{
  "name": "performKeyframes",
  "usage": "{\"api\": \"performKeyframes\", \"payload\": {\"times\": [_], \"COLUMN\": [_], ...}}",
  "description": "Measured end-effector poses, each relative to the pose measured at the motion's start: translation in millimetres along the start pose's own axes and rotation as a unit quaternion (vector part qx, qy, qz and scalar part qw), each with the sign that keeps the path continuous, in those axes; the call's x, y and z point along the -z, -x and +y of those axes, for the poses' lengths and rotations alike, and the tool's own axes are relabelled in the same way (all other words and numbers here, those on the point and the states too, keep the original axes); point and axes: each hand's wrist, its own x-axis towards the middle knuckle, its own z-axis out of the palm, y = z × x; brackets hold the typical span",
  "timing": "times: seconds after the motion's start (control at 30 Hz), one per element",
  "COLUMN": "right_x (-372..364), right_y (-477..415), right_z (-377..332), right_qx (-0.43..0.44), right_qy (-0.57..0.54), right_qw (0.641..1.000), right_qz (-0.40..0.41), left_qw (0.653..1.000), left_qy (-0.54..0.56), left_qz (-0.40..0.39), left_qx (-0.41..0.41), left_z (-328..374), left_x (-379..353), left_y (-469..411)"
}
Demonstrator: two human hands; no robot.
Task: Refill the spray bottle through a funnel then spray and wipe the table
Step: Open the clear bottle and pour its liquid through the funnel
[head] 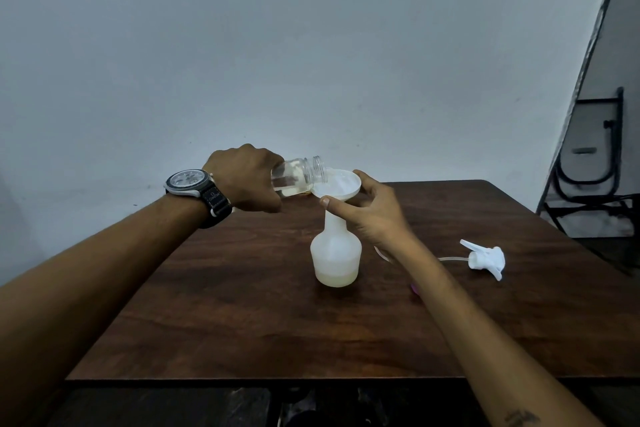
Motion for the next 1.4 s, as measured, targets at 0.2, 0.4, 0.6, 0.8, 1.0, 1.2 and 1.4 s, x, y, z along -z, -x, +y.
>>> {"api": "performKeyframes", "payload": {"times": [0.2,0.4,0.6,0.8,1.0,1.2,1.4], "right_x": [0.4,0.8,0.7,-0.2,-0.7,1.0,0.6], "right_y": [0.6,0.6,0.6,-0.7,-3.1,-1.4,-1.8], "right_z": [-0.5,-0.4,0.6,2.0,5.2,3.7,4.6], "right_qx": [0.0,0.002,0.005,0.0,-0.006,0.003,-0.002], "right_qy": [0.002,-0.003,0.0,-0.003,-0.003,-0.001,0.0], "right_qw": [1.0,1.0,1.0,1.0,1.0,1.0,1.0], "right_qz": [0.001,-0.002,-0.004,0.004,0.009,0.002,0.005], "left_qw": [1.0,1.0,1.0,1.0,1.0,1.0,1.0], "left_qy": [0.001,-0.003,0.0,0.003,0.0,0.0,-0.005], "left_qz": [-0.003,-0.001,-0.001,-0.002,-0.005,-0.006,-0.005], "left_qx": [-0.001,-0.004,-0.001,0.0,-0.001,0.001,0.0], "left_z": [-0.4,0.1,0.2,-0.1,0.4,1.6,1.9], "left_x": [0.8,1.3,1.5,0.3,1.7,3.7,2.8], "left_y": [-0.1,0.0,0.3,0.1,0.1,1.3,1.0]}}
